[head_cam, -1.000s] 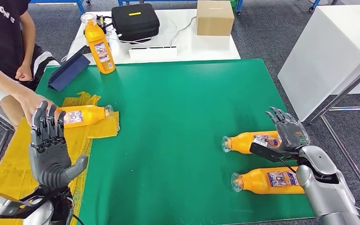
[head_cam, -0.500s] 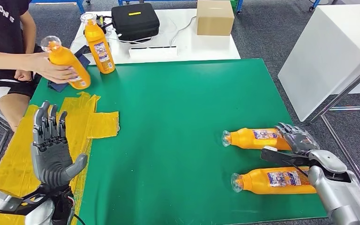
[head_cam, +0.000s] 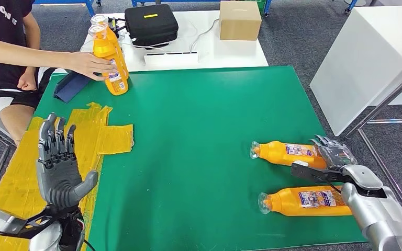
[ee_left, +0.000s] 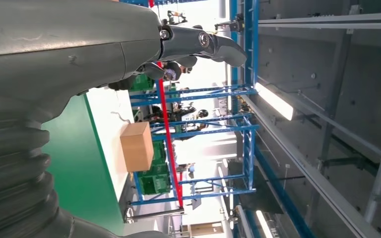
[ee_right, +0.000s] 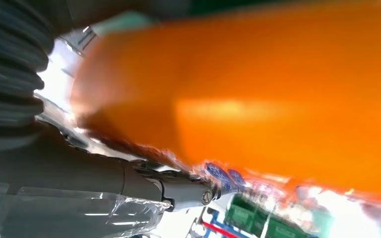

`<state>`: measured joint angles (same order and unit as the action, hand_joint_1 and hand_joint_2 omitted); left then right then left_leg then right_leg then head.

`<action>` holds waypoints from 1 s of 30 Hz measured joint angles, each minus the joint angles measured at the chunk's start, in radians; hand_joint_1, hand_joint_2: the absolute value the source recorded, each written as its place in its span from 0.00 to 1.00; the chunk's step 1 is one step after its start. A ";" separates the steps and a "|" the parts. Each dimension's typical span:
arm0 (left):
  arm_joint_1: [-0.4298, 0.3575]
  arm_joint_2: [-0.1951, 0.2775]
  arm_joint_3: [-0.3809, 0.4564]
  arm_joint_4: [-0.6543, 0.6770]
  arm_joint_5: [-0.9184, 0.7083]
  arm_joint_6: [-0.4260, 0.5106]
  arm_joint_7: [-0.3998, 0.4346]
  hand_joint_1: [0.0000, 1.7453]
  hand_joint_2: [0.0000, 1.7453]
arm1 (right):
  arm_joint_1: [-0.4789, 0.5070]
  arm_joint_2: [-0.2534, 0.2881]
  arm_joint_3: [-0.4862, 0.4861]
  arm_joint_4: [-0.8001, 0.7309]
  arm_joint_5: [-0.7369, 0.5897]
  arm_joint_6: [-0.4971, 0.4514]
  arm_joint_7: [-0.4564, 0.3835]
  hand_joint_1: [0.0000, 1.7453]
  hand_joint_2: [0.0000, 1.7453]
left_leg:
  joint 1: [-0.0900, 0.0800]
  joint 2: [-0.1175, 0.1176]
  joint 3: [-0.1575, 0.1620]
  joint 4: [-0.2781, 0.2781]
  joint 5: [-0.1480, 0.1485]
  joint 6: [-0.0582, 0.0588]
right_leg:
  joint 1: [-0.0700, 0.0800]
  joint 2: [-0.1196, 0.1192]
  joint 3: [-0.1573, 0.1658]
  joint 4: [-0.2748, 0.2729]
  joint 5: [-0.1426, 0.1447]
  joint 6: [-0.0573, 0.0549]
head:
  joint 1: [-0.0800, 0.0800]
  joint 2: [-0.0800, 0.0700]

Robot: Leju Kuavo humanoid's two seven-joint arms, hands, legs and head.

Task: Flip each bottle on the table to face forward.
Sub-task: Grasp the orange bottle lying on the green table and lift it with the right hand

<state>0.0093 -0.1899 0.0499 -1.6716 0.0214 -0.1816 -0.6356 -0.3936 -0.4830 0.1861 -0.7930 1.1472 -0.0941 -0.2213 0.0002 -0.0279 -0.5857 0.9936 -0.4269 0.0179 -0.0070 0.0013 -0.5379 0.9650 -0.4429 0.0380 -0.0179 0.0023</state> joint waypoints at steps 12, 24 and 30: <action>0.000 -0.008 -0.002 0.000 -0.005 0.014 0.009 0.00 1.00 | -0.009 0.081 0.010 0.034 0.068 -0.152 0.026 1.00 1.00 | 0.001 0.002 0.001 0.000 0.000 0.000 | 0.001 0.000 0.000 0.000 0.000 0.000 | 0.000 0.000; 0.010 -0.012 -0.014 0.000 -0.049 0.027 0.114 0.00 1.00 | 0.104 0.256 -0.065 -0.146 0.055 -0.378 0.031 1.00 1.00 | 0.002 0.000 -0.001 0.000 0.000 0.000 | 0.002 0.000 -0.001 0.000 0.000 0.000 | 0.000 0.000; 0.026 -0.006 -0.047 0.011 -0.136 0.039 0.190 0.00 1.00 | 0.187 0.403 -0.125 -0.366 -0.161 -0.426 -0.039 1.00 1.00 | 0.002 0.000 -0.002 -0.001 0.000 0.000 | 0.003 0.000 -0.003 0.000 -0.001 -0.001 | 0.000 0.000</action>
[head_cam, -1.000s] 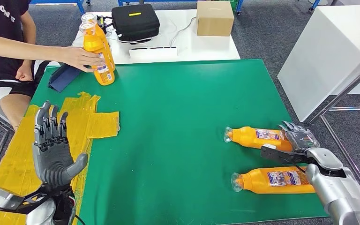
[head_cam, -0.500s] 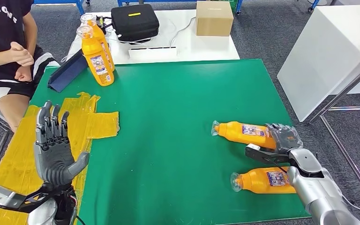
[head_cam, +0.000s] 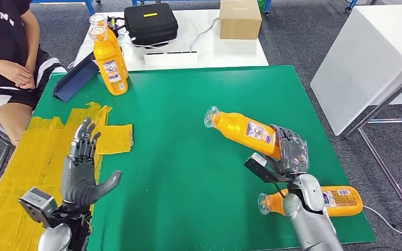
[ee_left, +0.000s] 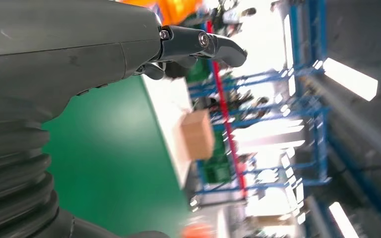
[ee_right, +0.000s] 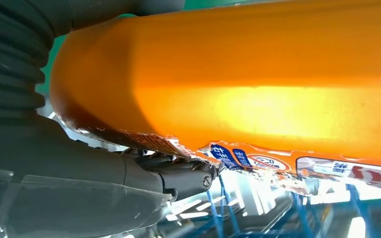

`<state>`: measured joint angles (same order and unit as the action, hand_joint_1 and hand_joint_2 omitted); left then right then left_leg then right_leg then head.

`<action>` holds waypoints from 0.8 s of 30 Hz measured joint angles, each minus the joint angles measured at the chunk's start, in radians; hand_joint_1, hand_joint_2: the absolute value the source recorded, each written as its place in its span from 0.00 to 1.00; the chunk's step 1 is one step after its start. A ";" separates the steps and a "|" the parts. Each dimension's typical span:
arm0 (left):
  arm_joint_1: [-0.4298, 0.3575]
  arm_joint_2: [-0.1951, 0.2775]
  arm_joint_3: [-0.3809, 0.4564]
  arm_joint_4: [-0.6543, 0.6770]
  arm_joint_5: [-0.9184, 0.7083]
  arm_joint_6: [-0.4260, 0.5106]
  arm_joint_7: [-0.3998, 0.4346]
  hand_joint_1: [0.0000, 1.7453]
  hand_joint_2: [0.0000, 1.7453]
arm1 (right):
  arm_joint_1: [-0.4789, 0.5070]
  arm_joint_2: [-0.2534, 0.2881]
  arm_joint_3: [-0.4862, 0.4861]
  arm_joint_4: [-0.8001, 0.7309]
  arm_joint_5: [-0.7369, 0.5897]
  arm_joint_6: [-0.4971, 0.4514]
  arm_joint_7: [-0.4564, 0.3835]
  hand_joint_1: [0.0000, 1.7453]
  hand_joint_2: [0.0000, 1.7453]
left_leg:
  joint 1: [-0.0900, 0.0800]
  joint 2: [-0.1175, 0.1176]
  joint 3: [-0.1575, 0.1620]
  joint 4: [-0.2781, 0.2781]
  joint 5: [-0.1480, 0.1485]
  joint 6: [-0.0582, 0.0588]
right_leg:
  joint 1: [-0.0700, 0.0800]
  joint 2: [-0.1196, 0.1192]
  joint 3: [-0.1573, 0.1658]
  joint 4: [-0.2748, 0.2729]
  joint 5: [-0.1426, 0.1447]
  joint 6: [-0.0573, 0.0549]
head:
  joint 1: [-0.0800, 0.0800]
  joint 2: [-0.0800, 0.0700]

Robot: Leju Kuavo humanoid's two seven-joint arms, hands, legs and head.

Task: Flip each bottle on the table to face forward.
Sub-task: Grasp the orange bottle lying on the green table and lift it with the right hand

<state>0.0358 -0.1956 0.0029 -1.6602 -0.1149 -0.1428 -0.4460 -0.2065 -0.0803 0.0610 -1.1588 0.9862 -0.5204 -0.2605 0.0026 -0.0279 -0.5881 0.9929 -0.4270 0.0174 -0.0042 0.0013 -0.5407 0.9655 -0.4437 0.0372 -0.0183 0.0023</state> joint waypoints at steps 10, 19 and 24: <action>-0.001 0.011 -0.047 0.053 -0.028 0.010 0.036 0.00 1.00 | 0.071 0.152 -0.030 -0.211 -0.139 0.005 -0.053 1.00 1.00 | 0.000 0.000 0.000 0.000 0.000 0.000 | 0.000 0.000 0.000 0.000 0.000 0.000 | 0.000 0.000; -0.023 0.024 -0.086 0.111 -0.059 0.010 0.068 0.00 1.00 | 0.091 0.253 -0.025 -0.247 -0.398 0.159 -0.163 1.00 1.00 | 0.000 0.001 0.000 0.000 0.000 0.000 | 0.000 0.000 -0.001 0.000 0.000 0.000 | 0.000 0.000; -0.042 0.031 -0.103 0.138 -0.040 0.016 0.079 0.00 1.00 | 0.093 0.317 0.038 -0.188 -0.438 0.210 -0.194 1.00 1.00 | 0.001 0.001 0.000 0.000 0.000 0.000 | 0.001 0.000 -0.001 0.000 0.000 0.000 | 0.001 0.000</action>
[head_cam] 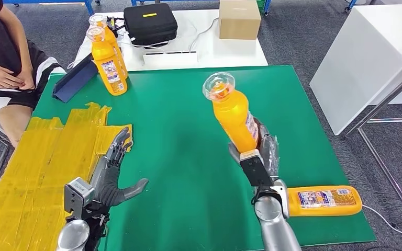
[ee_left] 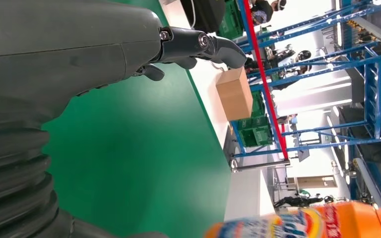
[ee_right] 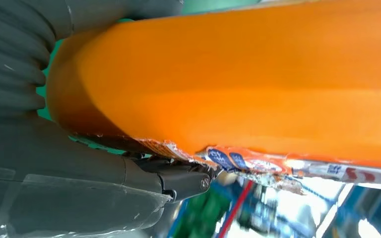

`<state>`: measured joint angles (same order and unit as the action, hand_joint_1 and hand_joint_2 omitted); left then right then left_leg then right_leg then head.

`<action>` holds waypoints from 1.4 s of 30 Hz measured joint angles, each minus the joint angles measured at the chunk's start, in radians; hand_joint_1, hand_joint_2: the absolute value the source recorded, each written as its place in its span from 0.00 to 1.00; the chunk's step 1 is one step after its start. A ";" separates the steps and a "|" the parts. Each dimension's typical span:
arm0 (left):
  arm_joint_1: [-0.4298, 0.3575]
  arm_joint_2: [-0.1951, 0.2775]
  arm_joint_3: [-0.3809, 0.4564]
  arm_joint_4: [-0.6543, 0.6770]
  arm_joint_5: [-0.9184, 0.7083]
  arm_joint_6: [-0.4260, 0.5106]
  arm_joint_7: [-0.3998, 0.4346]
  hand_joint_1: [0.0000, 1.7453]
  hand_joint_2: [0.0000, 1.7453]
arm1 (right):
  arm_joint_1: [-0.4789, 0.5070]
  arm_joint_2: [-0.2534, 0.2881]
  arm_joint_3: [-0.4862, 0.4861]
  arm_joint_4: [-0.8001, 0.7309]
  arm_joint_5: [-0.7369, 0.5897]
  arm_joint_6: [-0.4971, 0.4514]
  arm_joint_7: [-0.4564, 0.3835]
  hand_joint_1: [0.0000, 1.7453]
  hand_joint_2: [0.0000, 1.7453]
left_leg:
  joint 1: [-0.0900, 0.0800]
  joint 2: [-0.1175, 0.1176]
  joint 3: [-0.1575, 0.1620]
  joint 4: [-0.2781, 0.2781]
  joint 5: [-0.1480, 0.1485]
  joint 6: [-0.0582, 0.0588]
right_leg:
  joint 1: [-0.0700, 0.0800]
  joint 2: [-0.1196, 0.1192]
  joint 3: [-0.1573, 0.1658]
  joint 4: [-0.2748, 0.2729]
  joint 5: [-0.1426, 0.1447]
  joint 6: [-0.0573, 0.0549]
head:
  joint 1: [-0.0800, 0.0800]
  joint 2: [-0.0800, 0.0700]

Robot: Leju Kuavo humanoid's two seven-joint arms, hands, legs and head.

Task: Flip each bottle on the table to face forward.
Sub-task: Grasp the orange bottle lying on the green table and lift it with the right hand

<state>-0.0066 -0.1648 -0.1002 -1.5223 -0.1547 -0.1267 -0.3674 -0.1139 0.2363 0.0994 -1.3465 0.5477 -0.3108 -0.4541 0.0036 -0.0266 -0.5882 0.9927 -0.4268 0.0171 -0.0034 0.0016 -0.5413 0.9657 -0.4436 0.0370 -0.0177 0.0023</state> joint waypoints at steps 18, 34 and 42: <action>-0.048 0.022 -0.036 0.049 0.131 -0.005 0.015 0.00 1.00 | -0.088 0.090 0.401 0.421 -0.112 -0.096 -0.096 1.00 1.00 | -0.001 -0.001 0.000 0.000 0.000 0.000 | -0.001 0.000 0.000 0.000 0.000 0.000 | 0.000 0.000; -0.070 0.043 -0.094 0.075 0.171 -0.036 0.014 0.00 1.00 | -0.181 0.087 0.582 0.573 -0.225 -0.158 -0.077 1.00 1.00 | 0.000 -0.001 0.000 0.000 0.000 0.000 | -0.001 0.000 0.000 0.000 0.000 0.000 | 0.000 0.000; -0.074 0.045 -0.135 0.075 0.188 -0.051 0.011 0.00 1.00 | -0.195 0.092 0.579 0.588 -0.234 -0.156 -0.091 1.00 1.00 | 0.000 -0.001 -0.001 0.000 0.000 0.000 | -0.001 0.000 0.000 0.000 0.000 0.000 | 0.001 0.000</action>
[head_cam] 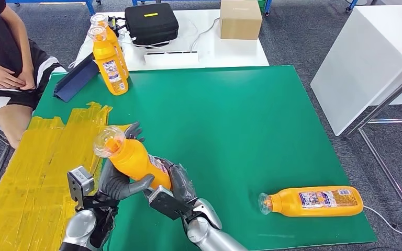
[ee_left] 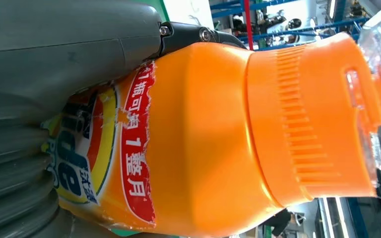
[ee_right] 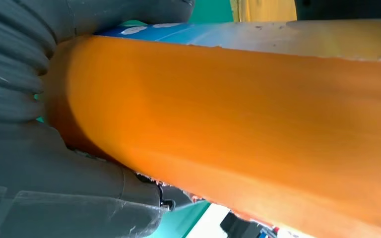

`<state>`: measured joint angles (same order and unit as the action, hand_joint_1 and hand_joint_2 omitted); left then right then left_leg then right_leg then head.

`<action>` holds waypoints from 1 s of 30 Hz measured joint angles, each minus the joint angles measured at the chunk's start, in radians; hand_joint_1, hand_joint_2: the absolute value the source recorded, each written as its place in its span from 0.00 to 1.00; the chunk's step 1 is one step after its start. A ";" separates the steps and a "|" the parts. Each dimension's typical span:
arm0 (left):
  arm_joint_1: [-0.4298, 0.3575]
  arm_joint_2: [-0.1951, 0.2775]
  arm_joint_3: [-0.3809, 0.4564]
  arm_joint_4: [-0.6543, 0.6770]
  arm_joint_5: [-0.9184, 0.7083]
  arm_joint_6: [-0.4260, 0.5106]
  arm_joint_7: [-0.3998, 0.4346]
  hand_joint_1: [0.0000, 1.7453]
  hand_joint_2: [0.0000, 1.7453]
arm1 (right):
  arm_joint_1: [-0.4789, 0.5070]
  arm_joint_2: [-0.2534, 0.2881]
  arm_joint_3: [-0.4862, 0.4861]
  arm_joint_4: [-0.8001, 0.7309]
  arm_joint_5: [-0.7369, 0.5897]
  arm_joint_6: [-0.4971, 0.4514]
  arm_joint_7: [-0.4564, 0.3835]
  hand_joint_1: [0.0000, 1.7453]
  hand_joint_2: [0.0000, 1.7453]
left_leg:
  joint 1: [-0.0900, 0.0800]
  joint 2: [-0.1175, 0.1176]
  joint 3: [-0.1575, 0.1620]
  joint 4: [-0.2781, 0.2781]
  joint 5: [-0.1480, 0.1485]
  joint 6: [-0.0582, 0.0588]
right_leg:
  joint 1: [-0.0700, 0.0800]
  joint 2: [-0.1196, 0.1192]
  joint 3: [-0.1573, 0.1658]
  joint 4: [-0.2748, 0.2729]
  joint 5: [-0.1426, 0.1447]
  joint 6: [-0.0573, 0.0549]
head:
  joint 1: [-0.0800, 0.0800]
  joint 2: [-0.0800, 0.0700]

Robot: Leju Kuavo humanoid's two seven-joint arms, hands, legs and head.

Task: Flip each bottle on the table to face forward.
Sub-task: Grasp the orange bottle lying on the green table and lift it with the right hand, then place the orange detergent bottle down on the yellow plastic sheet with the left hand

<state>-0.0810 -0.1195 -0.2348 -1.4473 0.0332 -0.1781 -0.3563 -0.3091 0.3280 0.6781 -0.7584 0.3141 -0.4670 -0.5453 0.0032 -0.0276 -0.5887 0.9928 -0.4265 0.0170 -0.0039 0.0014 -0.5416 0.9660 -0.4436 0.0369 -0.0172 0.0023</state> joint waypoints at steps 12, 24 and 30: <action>-0.004 0.000 -0.009 0.003 0.035 -0.001 0.000 1.00 1.00 | 0.000 0.001 -0.004 0.000 0.018 0.000 0.012 1.00 1.00 | 0.000 0.000 0.000 0.000 0.000 0.000 | 0.000 0.000 0.000 0.000 0.000 0.000 | 0.000 0.000; -0.003 0.000 0.003 0.010 0.123 -0.008 0.010 1.00 1.00 | -0.002 0.002 0.000 0.000 0.002 0.000 0.009 1.00 1.00 | 0.000 0.000 0.000 0.000 0.000 0.000 | 0.000 0.000 0.000 0.000 0.000 0.000 | 0.000 0.000; 0.005 0.000 0.015 0.009 0.212 -0.009 0.024 1.00 1.00 | 0.000 0.002 -0.006 -0.012 0.018 0.016 -0.001 0.00 0.75 | 0.000 0.000 0.000 0.000 0.000 0.000 | 0.000 0.000 0.000 0.000 0.000 0.000 | 0.000 0.000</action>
<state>-0.0764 -0.1190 -0.2195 -1.4384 0.2448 -0.1876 -0.3326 -0.3090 0.3300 0.6725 -0.7699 0.3316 -0.4507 -0.5465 0.0033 -0.0273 -0.5887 0.9928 -0.4265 0.0170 -0.0039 0.0014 -0.5417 0.9660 -0.4436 0.0369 -0.0172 0.0023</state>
